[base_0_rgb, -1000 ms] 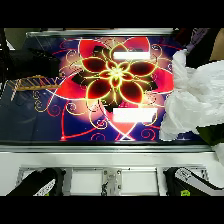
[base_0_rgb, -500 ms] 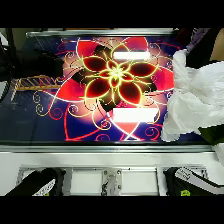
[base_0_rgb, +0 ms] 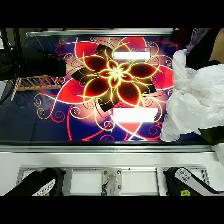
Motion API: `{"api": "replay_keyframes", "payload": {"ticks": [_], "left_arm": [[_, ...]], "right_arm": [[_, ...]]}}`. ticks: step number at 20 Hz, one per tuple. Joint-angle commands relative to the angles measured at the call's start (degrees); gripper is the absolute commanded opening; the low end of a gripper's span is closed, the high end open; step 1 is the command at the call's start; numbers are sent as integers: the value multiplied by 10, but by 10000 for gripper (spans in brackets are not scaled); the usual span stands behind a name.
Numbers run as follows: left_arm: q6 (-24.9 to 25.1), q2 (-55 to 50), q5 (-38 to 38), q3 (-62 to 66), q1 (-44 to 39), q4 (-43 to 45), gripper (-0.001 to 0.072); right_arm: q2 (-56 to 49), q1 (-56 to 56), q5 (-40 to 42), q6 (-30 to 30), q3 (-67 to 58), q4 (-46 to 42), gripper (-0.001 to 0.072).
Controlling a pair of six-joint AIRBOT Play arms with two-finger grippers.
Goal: Fold the clothes and pants, and hang the long-sleeved shirts on hangers.
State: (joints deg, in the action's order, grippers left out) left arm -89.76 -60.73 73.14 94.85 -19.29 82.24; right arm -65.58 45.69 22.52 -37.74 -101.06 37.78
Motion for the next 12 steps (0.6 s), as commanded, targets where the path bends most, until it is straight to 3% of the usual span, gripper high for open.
{"api": "replay_keyframes", "payload": {"ticks": [1,8,10,12], "left_arm": [[-1,0,0,0,0,0,10],[-1,14,4,-1,0,1,10],[-11,33,-8,-32,0,1,10],[-31,69,-56,-99,4,0,10]], "right_arm": [[48,-53,-3,0,0,0,511],[91,-293,4,-14,10,1,512],[91,-384,42,-102,30,60,512],[87,-465,92,-266,58,218,512]]}}
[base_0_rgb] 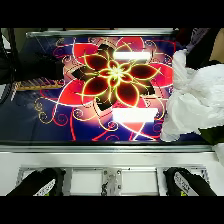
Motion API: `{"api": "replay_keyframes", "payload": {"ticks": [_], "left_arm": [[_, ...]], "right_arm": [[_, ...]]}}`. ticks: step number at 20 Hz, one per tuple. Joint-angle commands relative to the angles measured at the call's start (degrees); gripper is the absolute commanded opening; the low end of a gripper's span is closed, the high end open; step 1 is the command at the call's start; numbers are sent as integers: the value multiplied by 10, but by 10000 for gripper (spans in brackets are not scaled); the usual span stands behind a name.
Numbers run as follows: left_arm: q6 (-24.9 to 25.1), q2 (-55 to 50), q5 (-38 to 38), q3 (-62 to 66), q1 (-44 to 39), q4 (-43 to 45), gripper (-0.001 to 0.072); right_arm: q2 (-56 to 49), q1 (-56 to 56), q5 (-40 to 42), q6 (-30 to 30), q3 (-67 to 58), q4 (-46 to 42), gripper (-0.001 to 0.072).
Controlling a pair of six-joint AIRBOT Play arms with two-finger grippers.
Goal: Fold the clothes and pants, and hang the long-sleeved shirts on hangers.
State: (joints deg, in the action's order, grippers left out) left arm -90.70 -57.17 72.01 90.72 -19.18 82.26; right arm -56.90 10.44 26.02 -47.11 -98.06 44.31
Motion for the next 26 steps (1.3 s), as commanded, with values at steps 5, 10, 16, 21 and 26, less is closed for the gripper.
{"api": "replay_keyframes", "payload": {"ticks": [5,10,16,21,26], "left_arm": [[-23,79,-146,-165,9,-44,10],[-10,77,-151,-191,9,-89,10],[-11,60,-146,-190,-8,-88,10],[-11,41,-139,-190,-9,-89,10],[-11,39,-135,-190,-9,-89,10]], "right_arm": [[-56,-211,281,-670,73,746,514],[-97,-261,537,-714,115,832,512],[-47,-276,429,-679,251,830,513],[-46,-277,436,-680,252,828,512],[-46,-277,436,-680,252,828,15]]}}
